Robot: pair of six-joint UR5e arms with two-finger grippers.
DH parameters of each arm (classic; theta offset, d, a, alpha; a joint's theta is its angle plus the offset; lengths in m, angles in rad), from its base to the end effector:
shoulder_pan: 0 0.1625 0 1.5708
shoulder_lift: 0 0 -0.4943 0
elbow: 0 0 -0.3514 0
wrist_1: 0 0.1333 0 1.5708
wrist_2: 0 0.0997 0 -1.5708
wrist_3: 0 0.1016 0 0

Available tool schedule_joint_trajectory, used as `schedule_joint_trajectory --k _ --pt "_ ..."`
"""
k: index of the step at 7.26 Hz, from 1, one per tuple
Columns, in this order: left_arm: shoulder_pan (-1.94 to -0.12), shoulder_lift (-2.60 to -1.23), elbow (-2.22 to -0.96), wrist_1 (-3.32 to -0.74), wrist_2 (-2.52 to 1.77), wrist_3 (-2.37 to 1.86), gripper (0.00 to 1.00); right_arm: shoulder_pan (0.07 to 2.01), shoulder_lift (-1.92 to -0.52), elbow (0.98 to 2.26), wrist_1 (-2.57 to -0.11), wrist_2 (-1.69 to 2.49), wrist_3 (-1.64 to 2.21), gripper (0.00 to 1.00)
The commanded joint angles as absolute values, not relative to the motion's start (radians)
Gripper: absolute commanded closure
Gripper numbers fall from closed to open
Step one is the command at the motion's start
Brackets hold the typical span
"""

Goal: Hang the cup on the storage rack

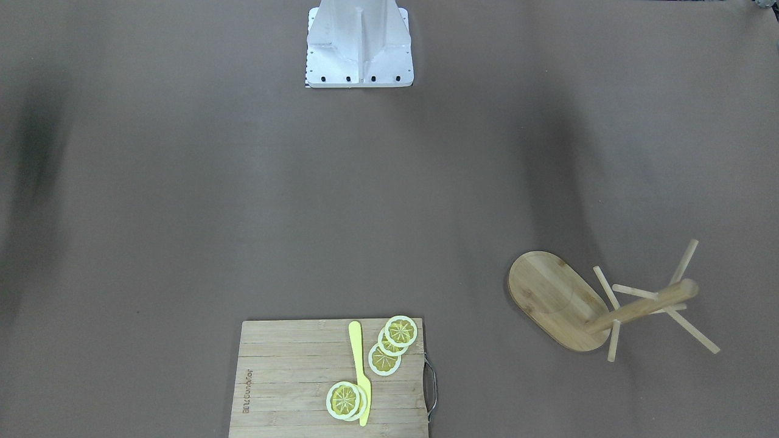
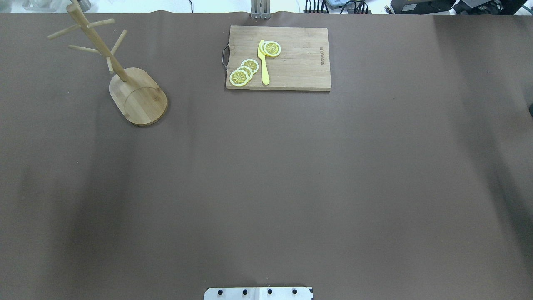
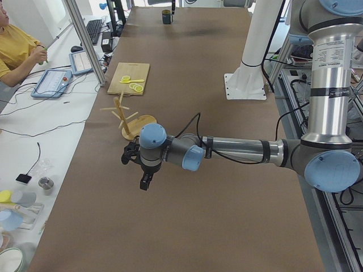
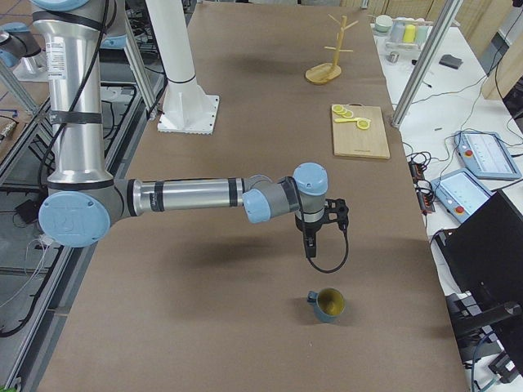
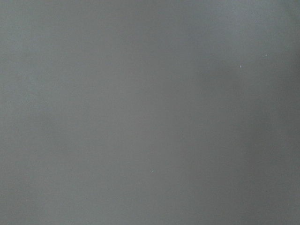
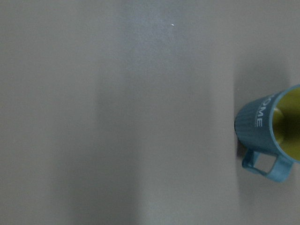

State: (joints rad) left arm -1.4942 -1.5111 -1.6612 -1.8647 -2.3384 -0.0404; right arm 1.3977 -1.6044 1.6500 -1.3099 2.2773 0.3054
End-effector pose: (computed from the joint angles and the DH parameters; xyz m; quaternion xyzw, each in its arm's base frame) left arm -0.0289 -0.4431 0.6826 0.1280 0.3777 0.0771 0.9138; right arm -0.0116 -0.4576 0.6841 0.0581 -0.3661 0.0086 0.9287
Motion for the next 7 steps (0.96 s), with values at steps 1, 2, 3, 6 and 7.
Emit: schedule_joint_trajectory --k 1,2,3,6,7 --pt "-1.500 -1.456 -1.709 -1.928 -2.338 -0.090 0.02 1.440 -1.681 1.704 -1.309 2.336 0.305 0.00" --pt "-1.497 -1.439 -1.683 -1.965 -2.338 -0.094 0.02 1.442 -1.683 1.704 -1.308 2.342 0.308 0.00" --pt "-1.497 -1.436 -1.675 -1.967 -2.342 -0.094 0.02 1.442 -1.686 1.704 -1.310 2.347 0.314 0.00" --pt "-1.499 -1.434 -1.678 -1.971 -2.341 -0.095 0.02 1.439 -1.721 1.704 -1.233 2.392 0.316 0.00" --pt "-1.499 -1.434 -1.684 -1.983 -2.339 -0.116 0.02 1.439 -1.724 1.701 -1.229 2.396 0.316 0.00"
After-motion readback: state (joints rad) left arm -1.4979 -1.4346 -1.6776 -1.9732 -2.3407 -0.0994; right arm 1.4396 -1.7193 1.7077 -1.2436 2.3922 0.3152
